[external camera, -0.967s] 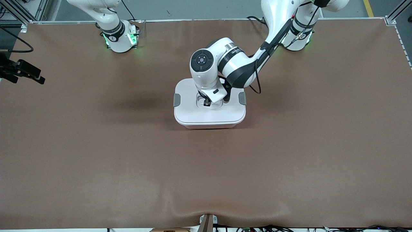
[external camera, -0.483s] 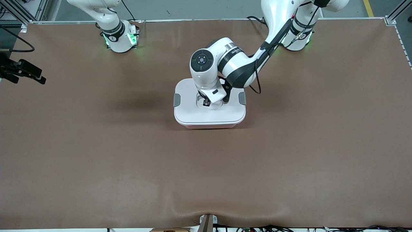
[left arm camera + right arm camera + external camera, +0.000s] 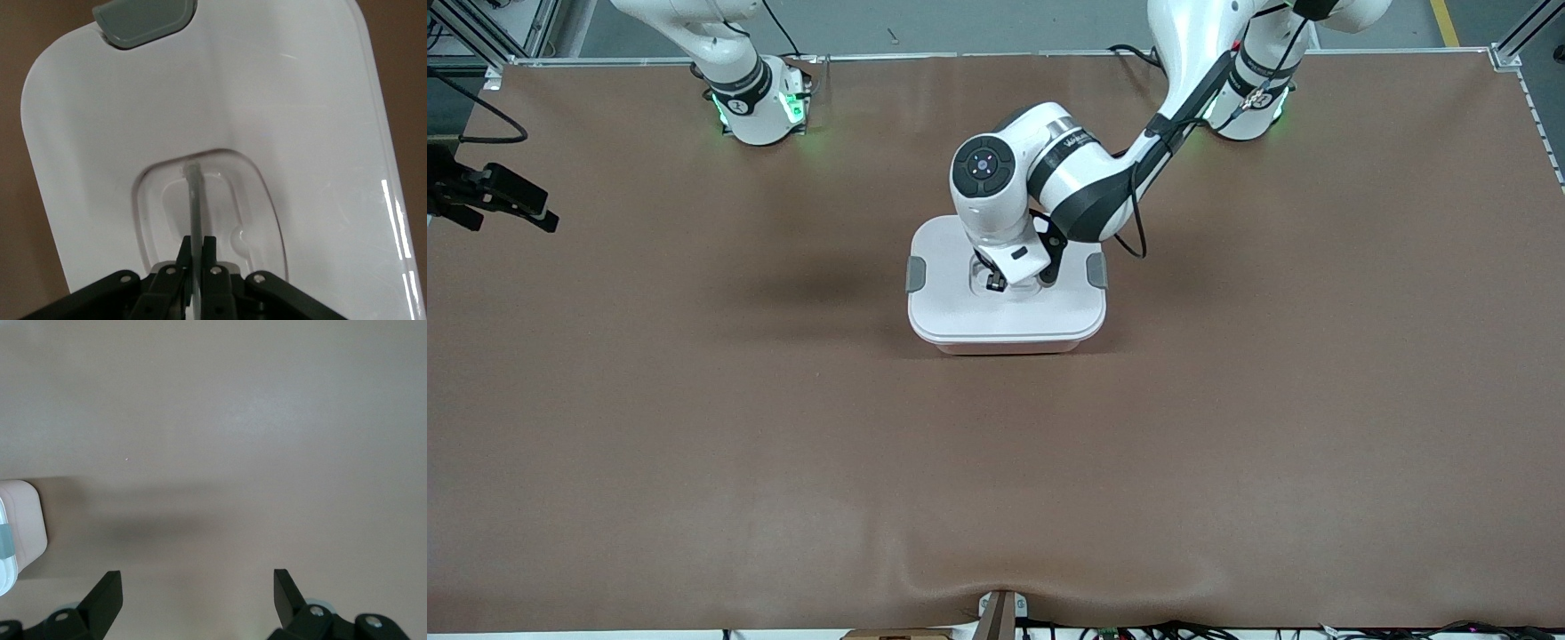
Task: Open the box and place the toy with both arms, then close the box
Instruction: 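Lower the lid onto the box and press it down with the left gripper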
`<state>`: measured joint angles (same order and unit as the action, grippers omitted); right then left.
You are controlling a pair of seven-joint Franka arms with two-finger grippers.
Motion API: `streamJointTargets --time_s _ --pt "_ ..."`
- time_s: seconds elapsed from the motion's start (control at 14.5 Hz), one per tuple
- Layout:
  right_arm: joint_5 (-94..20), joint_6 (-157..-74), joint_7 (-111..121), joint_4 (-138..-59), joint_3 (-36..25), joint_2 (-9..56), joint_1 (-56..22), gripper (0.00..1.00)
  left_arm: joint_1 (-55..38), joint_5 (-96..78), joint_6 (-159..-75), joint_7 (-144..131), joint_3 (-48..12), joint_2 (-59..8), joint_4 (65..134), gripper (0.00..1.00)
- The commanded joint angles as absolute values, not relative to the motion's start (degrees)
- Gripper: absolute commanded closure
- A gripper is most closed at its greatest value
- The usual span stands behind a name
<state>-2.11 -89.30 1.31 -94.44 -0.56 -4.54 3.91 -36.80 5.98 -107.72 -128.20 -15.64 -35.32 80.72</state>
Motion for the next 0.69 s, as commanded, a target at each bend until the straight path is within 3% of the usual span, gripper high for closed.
streamJointTargets --time_s 0.0,0.55,0.62 --pt "-2.4 -88.7 0.2 -93.6 -0.5 -4.3 4.1 0.00 -37.1 7.1 -105.3 -126.1 -15.6 -35.1 81.8 1.00" --pt "-2.4 -88.8 0.2 -93.8 -0.5 -4.0 3.7 0.00 -36.4 5.7 -105.3 -125.9 -15.5 -35.4 81.6 0.99" --pt "-2.4 -88.8 0.2 -93.7 -0.4 -3.8 3.8 0.00 -36.4 5.6 -105.2 -125.9 -15.5 -35.4 81.6 0.91"
